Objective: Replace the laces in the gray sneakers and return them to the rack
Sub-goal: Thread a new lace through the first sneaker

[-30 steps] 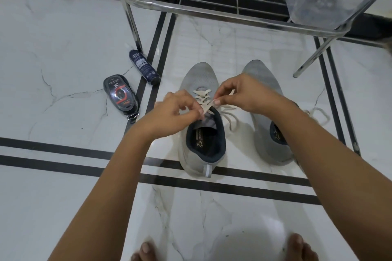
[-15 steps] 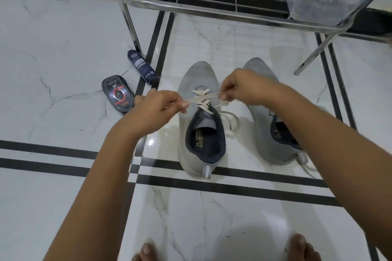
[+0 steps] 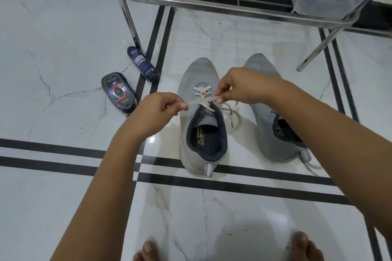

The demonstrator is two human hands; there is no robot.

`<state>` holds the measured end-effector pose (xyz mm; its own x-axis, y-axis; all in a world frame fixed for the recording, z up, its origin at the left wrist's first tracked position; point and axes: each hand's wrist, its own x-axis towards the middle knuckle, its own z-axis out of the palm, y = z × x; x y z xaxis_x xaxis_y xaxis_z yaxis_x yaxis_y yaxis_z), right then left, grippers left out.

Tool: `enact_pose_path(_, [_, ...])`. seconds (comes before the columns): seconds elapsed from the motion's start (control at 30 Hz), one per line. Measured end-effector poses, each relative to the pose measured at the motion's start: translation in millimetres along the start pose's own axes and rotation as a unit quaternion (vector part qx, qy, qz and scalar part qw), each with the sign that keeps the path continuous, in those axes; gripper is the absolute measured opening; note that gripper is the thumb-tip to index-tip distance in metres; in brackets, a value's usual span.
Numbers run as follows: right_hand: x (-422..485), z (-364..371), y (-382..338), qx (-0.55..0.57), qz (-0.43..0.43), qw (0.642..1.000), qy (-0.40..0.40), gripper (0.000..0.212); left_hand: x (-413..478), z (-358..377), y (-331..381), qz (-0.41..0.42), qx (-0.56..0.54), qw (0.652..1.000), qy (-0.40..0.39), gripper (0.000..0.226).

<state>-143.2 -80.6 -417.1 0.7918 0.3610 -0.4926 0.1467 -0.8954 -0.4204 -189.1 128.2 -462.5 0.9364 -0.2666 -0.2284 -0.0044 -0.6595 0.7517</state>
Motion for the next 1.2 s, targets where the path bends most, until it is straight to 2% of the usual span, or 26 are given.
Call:
enact_pose_path(0.1, [-2,11,-13,0.064,-0.044,0.997,0.014,0.036,5,9,9,0.000,-0.028,1.000,-0.003,0.015])
enact_pose_path(0.27, [-3,25,-15,0.180,-0.037,0.979,0.087,0.012,6,16,9,-0.030,-0.141,0.989,-0.002,0.020])
enact_pose_path(0.3, [-4,27,-13,0.178,-0.022,0.979,0.096,0.010,4,20,7,-0.039,-0.152,0.988,0.004,0.021])
enact_pose_path(0.4, [-7,35,-7,0.136,0.011,0.985,0.110,0.008,-5,44,5,-0.031,-0.060,0.995,0.068,0.034])
enact_pose_path(0.43, [-8,37,-7,0.119,0.012,0.986,0.114,0.008,-8,52,5,-0.024,-0.054,0.993,0.098,0.032])
enact_pose_path(0.47, [-8,40,-7,0.102,0.010,0.988,0.118,0.009,-10,58,5,-0.032,-0.083,0.988,0.126,0.024])
enact_pose_path(0.53, [-6,47,-9,0.066,0.008,0.989,0.130,0.011,-10,64,3,-0.086,-0.210,0.962,0.153,0.007])
enact_pose_path(0.6, [-3,55,-11,0.040,0.016,0.988,0.149,0.013,-8,64,0,-0.134,-0.326,0.924,0.151,0.005])
enact_pose_path(0.67, [-1,61,-14,0.026,0.028,0.985,0.171,0.014,-7,62,-2,-0.146,-0.368,0.908,0.141,0.006])
enact_pose_path(0.9, [-1,70,-22,-0.020,0.041,0.981,0.189,0.017,-6,63,-5,-0.154,-0.399,0.892,0.146,0.008])
enact_pose_path(1.07, [-2,78,-30,-0.032,0.039,0.975,0.215,0.019,-8,63,-5,-0.126,-0.380,0.905,0.144,0.005])
enact_pose_path(1.2, [-4,86,-28,-0.001,0.033,0.971,0.237,0.021,-5,61,-12,-0.143,-0.468,0.863,0.124,0.007])
